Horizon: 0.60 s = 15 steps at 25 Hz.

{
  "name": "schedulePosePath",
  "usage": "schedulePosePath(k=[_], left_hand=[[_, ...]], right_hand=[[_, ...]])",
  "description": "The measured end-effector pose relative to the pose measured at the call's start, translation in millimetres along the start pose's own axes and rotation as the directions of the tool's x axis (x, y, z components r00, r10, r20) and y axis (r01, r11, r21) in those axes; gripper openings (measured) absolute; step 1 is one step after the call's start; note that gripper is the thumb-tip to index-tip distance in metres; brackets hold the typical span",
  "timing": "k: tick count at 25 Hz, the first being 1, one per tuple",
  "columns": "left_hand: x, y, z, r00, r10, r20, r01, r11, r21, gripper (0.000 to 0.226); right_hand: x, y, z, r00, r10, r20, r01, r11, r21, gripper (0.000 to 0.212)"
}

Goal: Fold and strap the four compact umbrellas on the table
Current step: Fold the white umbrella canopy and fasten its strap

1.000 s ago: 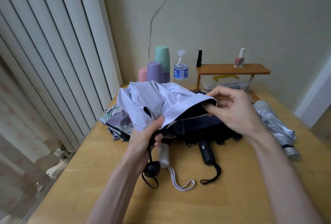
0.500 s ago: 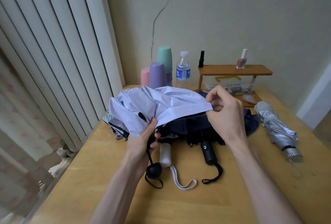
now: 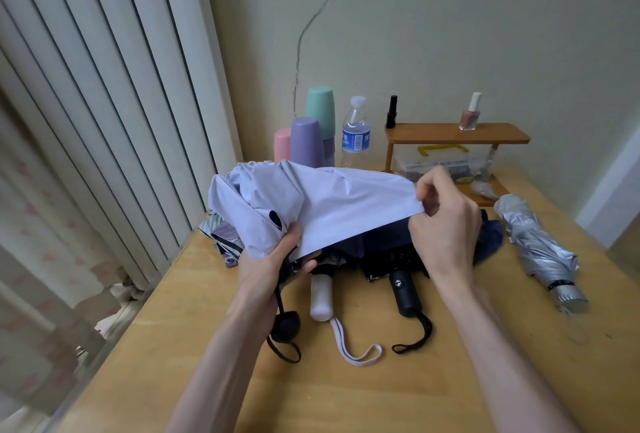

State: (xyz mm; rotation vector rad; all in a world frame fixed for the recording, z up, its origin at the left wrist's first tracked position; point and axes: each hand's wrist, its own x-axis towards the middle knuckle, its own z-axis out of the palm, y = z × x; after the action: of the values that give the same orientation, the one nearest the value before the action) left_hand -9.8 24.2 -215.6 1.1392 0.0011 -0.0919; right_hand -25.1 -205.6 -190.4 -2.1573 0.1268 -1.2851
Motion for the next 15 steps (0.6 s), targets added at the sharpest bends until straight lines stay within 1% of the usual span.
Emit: schedulePosePath(k=[2, 4, 6, 7, 8, 9, 10, 12, 13, 14, 15], left_hand=[[0.1, 0.5, 0.8, 1.0, 0.015, -0.018, -0.015, 1.0, 0.017, 0.042], [-1.0, 1.9, 0.8, 1.0, 0.013, -0.005, -0.013, 0.999, 0.03, 0.042], [-1.5, 3.9, -2.1, 0.999, 0.015, 0.03, -0.015, 1.0, 0.025, 0.042], [-2.1, 5.6, -2.9, 0.999, 0.014, 0.051, -0.014, 1.0, 0.003, 0.042], [-2.0, 6.5, -3.6, 0.997, 0.017, 0.069, -0.016, 1.0, -0.02, 0.041], [-2.0, 7.5, -3.3, 0.997, 0.019, 0.081, -0.017, 0.999, -0.03, 0.04], [-1.3, 7.2, -3.4, 0.996, 0.018, 0.087, -0.016, 1.0, -0.026, 0.039], [-1.8, 7.5, -3.4, 0.994, -0.007, 0.105, 0.009, 1.0, -0.018, 0.035], [-1.7, 6.9, -5.2, 0.992, -0.024, 0.123, 0.026, 0.999, -0.018, 0.034], [-1.1, 5.8, -7.7, 0.989, -0.04, 0.145, 0.043, 0.999, -0.021, 0.033], [-0.9, 6.0, -10.1, 0.985, -0.058, 0.163, 0.062, 0.998, -0.024, 0.034]], right_hand=[[2.0, -2.0, -0.8, 0.991, 0.135, -0.001, -0.133, 0.979, 0.155, 0.046], [4.2, -4.7, -0.7, 0.975, 0.216, 0.055, -0.222, 0.931, 0.288, 0.044], [5.0, -4.3, 0.8, 0.955, 0.256, 0.149, -0.294, 0.887, 0.355, 0.041], [5.2, -2.8, 1.4, 0.949, 0.266, 0.169, -0.311, 0.879, 0.363, 0.042], [4.7, -2.8, 1.4, 0.949, 0.266, 0.168, -0.311, 0.875, 0.371, 0.042], [4.0, -3.0, 1.1, 0.959, 0.247, 0.139, -0.281, 0.892, 0.353, 0.042], [3.2, -3.4, 0.6, 0.976, 0.196, 0.091, -0.215, 0.928, 0.306, 0.042], [0.3, -2.3, -1.4, 0.999, 0.04, 0.011, -0.041, 0.991, 0.129, 0.037], [-0.4, -1.3, -2.2, 1.0, 0.0, 0.001, 0.0, 0.998, 0.067, 0.035], [0.9, 0.4, -2.6, 1.0, 0.004, 0.019, -0.005, 0.998, 0.057, 0.035], [2.9, 1.2, -3.9, 0.997, 0.038, 0.065, -0.044, 0.995, 0.092, 0.037]])
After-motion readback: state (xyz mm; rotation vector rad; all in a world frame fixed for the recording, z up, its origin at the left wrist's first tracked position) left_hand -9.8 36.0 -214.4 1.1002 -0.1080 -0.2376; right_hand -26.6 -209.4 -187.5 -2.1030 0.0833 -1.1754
